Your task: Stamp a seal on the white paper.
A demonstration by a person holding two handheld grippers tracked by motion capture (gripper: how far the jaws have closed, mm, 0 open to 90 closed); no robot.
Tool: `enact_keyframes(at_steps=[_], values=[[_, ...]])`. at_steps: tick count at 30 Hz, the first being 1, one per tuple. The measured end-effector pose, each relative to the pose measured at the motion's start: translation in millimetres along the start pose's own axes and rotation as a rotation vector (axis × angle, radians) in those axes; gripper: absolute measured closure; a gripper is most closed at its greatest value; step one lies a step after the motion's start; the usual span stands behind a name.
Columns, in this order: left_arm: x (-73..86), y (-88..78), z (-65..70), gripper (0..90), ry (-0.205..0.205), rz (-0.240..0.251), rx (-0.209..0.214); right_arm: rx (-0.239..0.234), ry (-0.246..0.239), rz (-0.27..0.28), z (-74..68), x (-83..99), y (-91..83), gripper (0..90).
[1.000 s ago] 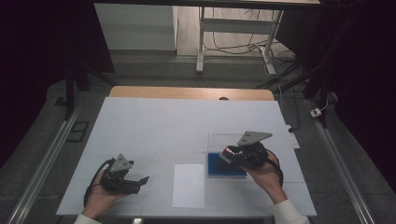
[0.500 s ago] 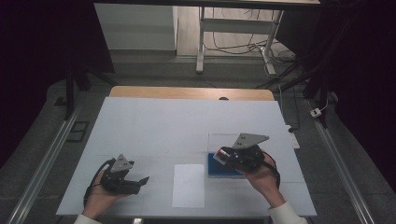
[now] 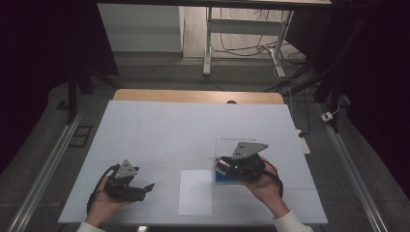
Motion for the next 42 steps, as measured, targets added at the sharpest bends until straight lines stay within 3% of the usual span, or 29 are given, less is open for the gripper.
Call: enact_keyframes(at_steps=[28, 42], values=[[0.6, 1.2, 1.4, 17.3, 0.003, -0.005, 0.002, -0.110, -0.065, -0.053, -38.0, 1.3, 38.5, 70.3], [0.6, 1.0, 1.3, 17.3, 0.004, -0.005, 0.004, -0.142, -0.081, -0.069, -49.0, -0.7, 47.4, 70.3]])
Point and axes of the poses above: each handheld gripper's, and its own axes: y roughly forward along the jaws, x roughly out of its underside, z roughly to its right, the point moved 8 cm from there along y, roughly forward along the jaws, and after that the axes turned 4 degrees about z, right-handed, at the moved point
